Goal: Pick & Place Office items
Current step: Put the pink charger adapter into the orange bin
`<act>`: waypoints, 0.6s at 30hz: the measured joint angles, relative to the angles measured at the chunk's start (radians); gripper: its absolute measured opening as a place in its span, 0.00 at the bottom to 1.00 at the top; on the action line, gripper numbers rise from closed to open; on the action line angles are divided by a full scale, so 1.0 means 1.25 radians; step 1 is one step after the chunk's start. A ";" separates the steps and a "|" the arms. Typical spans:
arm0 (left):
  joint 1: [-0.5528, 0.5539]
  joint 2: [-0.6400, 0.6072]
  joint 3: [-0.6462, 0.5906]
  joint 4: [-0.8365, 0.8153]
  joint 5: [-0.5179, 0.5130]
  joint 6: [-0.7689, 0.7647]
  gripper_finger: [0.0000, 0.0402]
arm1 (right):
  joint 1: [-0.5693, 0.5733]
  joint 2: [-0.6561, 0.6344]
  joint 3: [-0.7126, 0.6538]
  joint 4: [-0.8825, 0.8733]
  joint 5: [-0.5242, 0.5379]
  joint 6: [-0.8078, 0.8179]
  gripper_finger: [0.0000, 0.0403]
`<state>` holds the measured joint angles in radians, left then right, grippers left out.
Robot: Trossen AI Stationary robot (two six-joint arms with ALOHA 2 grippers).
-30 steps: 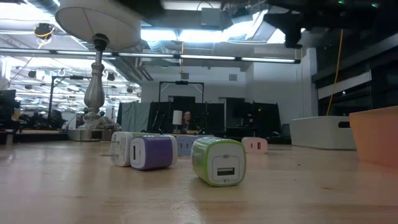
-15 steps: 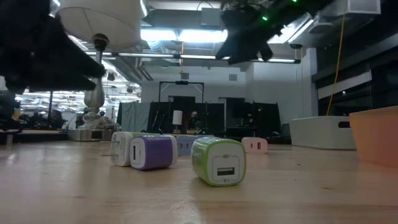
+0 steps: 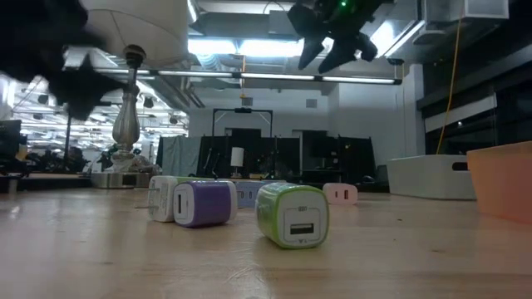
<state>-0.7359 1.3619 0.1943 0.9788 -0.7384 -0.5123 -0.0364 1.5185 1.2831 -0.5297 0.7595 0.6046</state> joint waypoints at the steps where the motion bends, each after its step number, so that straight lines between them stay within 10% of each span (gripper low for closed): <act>1: 0.019 0.000 -0.014 0.080 0.060 0.053 0.59 | 0.007 0.000 0.000 -0.018 0.007 0.031 0.56; 18: 0.048 -0.004 -0.034 0.152 0.366 0.251 0.59 | -0.022 0.236 0.070 -0.168 -0.267 0.374 0.56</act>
<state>-0.6761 1.3567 0.1524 1.1683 -0.2815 -0.1991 -0.0635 1.8138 1.3710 -0.7400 0.4262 1.0722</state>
